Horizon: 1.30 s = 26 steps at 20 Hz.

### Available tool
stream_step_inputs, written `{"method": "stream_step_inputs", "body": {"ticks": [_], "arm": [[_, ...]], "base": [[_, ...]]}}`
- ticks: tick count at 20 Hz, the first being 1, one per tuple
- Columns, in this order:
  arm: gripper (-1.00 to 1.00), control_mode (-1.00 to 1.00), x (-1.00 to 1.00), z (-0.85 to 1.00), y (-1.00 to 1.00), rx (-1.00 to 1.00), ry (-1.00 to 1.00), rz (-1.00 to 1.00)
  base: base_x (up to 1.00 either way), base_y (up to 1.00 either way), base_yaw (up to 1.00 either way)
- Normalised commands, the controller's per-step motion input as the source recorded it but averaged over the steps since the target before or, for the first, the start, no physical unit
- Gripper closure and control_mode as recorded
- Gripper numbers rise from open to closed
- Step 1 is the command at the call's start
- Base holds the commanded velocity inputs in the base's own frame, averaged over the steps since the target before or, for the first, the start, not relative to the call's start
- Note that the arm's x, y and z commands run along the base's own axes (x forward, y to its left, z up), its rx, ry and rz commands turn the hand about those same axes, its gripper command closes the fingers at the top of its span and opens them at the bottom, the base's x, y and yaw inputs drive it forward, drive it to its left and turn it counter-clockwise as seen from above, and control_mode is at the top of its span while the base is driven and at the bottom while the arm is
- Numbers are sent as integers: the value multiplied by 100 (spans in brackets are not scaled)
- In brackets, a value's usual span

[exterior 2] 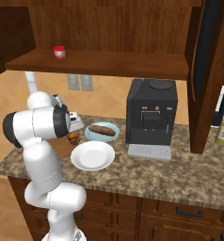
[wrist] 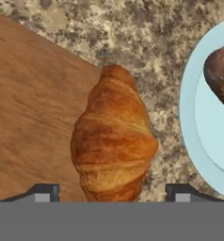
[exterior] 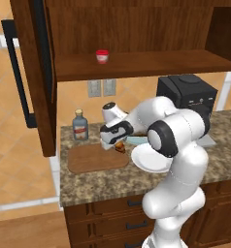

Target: From the different types of pastries on the counter, select a croissant and place it on the cutting board. Then retrieve a jar of jam from the cabinet and place it alongside the croissant on the cutting board.

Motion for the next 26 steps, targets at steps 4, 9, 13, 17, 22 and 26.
{"method": "stream_step_inputs", "body": {"ticks": [4,9,13,17,22,26], "arm": [[-100,-100,-50,85,0,0,-18,0],[-100,-100,-51,85,0,-1,-19,0],[-100,-100,-26,82,0,-2,-14,-6],[-100,-100,-29,83,-10,0,-12,-21],[-100,-100,-22,76,-6,0,-22,-34],[-100,-100,-34,76,0,0,-25,-38]], "base": [[0,0,0],[0,0,0],[0,0,0],[0,0,0],[0,0,0],[0,0,0]]}}
